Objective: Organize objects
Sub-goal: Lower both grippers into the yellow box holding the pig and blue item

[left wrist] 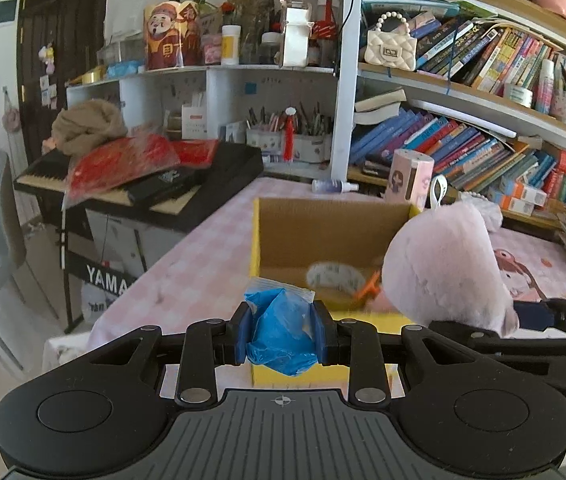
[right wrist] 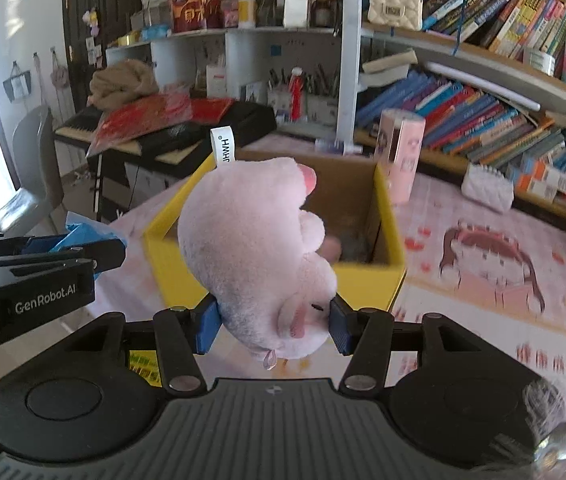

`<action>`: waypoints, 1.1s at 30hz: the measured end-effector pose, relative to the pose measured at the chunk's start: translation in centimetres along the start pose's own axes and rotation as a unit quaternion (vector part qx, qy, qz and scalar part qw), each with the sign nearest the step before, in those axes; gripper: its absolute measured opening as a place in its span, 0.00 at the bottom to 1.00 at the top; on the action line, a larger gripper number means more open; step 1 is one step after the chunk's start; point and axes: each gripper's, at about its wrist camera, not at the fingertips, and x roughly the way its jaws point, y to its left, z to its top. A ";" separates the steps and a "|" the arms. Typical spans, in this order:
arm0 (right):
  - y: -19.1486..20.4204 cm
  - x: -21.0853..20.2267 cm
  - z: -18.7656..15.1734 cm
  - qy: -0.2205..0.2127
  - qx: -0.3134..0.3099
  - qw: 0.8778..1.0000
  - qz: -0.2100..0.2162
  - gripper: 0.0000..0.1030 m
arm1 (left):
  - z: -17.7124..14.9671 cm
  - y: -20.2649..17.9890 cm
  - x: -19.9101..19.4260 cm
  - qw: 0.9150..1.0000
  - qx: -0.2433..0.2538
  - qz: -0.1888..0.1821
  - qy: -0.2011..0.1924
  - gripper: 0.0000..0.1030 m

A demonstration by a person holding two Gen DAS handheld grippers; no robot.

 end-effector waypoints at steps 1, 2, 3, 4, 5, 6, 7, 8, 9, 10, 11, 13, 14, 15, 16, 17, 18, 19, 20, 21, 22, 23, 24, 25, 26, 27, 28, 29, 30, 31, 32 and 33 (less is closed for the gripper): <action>-0.5 0.6 0.6 -0.002 -0.001 1.000 0.001 0.50 | 0.4 -0.3 0.6 1.000 0.000 0.003 0.000 0.28; -1.0 1.1 1.0 -0.004 -0.002 1.000 0.002 0.51 | 0.8 -0.7 1.3 1.000 -0.001 0.008 -0.001 0.28; -1.5 1.8 1.6 -0.004 -0.005 1.000 0.004 0.51 | 1.2 -0.9 1.9 1.000 -0.003 0.011 -0.002 0.28; -1.9 2.4 2.0 -0.003 -0.010 1.000 0.005 0.51 | 1.5 -1.2 2.6 1.000 -0.005 0.016 -0.001 0.28; -2.3 3.2 2.6 -0.003 -0.015 1.000 0.007 0.51 | 1.8 -1.5 3.3 1.000 -0.006 0.020 0.000 0.28; -2.7 3.9 3.0 -0.001 -0.021 1.000 0.009 0.51 | 1.9 -1.7 3.8 1.000 -0.007 0.024 0.003 0.28; -2.9 4.6 3.4 0.001 -0.028 1.000 0.011 0.51 | 2.1 -1.9 4.5 1.000 -0.010 0.028 0.007 0.28; -3.2 5.4 3.7 0.003 -0.034 0.999 0.013 0.51 | 2.3 -2.2 5.2 0.999 -0.012 0.032 0.010 0.28; -3.5 6.1 4.0 0.005 -0.040 0.999 0.015 0.51 | 2.4 -2.3 5.7 0.999 -0.014 0.036 0.013 0.28; -3.7 6.8 4.3 0.008 -0.047 0.999 0.017 0.51 | 2.4 -2.5 6.2 0.999 -0.016 0.039 0.014 0.28; -3.9 7.6 4.5 0.012 -0.054 0.998 0.018 0.51 | 2.5 -2.7 6.7 0.999 -0.017 0.042 0.016 0.28; -4.2 9.1 4.8 0.020 -0.070 0.997 0.022 0.51 | 2.6 -3.0 7.9 0.998 -0.016 0.047 0.025 0.28; -4.2 9.7 4.8 0.025 -0.079 0.996 0.026 0.51 | 2.7 -3.2 8.5 0.998 -0.015 0.049 0.030 0.28; -4.3 10.4 4.9 0.031 -0.086 0.995 0.028 0.51 | 2.7 -3.4 9.0 0.998 -0.013 0.051 0.035 0.28; -4.4 11.1 5.0 0.038 -0.092 0.995 0.029 0.51 | 2.7 -3.6 9.6 0.998 -0.010 0.054 0.040 0.28; -4.6 11.9 5.0 0.046 -0.097 0.994 0.030 0.51 | 2.7 -3.8 10.1 0.997 -0.006 0.055 0.046 0.28; -4.8 12.5 5.0 0.051 -0.100 0.993 0.031 0.51 | 2.7 -3.9 10.5 0.997 -0.003 0.057 0.051 0.28; -4.9 13.1 5.0 0.057 -0.104 0.992 0.031 0.51 | 2.7 -4.1 10.9 0.997 -0.001 0.059 0.055 0.28; -5.0 13.6 5.0 0.064 -0.107 0.992 0.032 0.52 | 2.7 -4.2 11.3 0.996 0.000 0.061 0.060 0.28; -5.2 14.1 5.0 0.069 -0.111 0.991 0.034 0.52 | 2.6 -4.3 11.7 0.996 -0.001 0.062 0.065 0.28; -5.3 14.5 5.0 0.075 -0.115 0.990 0.036 0.52 | 2.6 -4.3 12.1 0.996 -0.004 0.064 0.069 0.28; -5.3 14.9 5.0 0.077 -0.121 0.989 0.038 0.52 | 2.5 -4.3 12.5 0.995 -0.006 0.064 0.074 0.28; -5.4 15.2 4.9 0.079 -0.128 0.988 0.040 0.52 | 2.4 -4.3 12.9 0.995 -0.008 0.065 0.078 0.29; -5.4 15.4 4.9 0.080 -0.134 0.987 0.042 0.52 | 2.3 -4.3 13.2 0.994 -0.009 0.067 0.082 0.29; -5.3 15.6 4.9 0.082 -0.140 0.986 0.044 0.53 | 2.2 -4.4 13.5 0.994 -0.010 0.068 0.087 0.29; -5.3 15.8 4.9 0.084 -0.146 0.985 0.046 0.53 | 2.1 -4.4 13.8 0.993 -0.010 0.070 0.090 0.29; -5.3 16.0 4.9 0.085 -0.152 0.984 0.047 0.53 | 2.0 -4.5 14.1 0.993 -0.011 0.072 0.093 0.29; -5.3 16.2 4.9 0.085 -0.156 0.983 0.047 0.54 | 1.9 -4.6 14.3 0.993 -0.011 0.074 0.096 0.29; -5.3 16.5 4.9 0.086 -0.161 0.982 0.046 0.54 | 1.8 -4.6 14.5 0.992 -0.013 0.075 0.098 0.29; -5.3 16.6 4.8 0.087 -0.164 0.982 0.044 0.55 | 1.8 -4.6 14.6 0.992 -0.015 0.076 0.101 0.29; -5.4 16.8 4.8 0.088 -0.165 0.981 0.043 0.55 | 1.7 -4.5 14.8 0.991 -0.017 0.077 0.104 0.29; -5.4 16.8 4.7 0.088 -0.168 0.981 0.043 0.55 | 1.6 -4.6 14.9 0.991 -0.018 0.078 0.106 0.29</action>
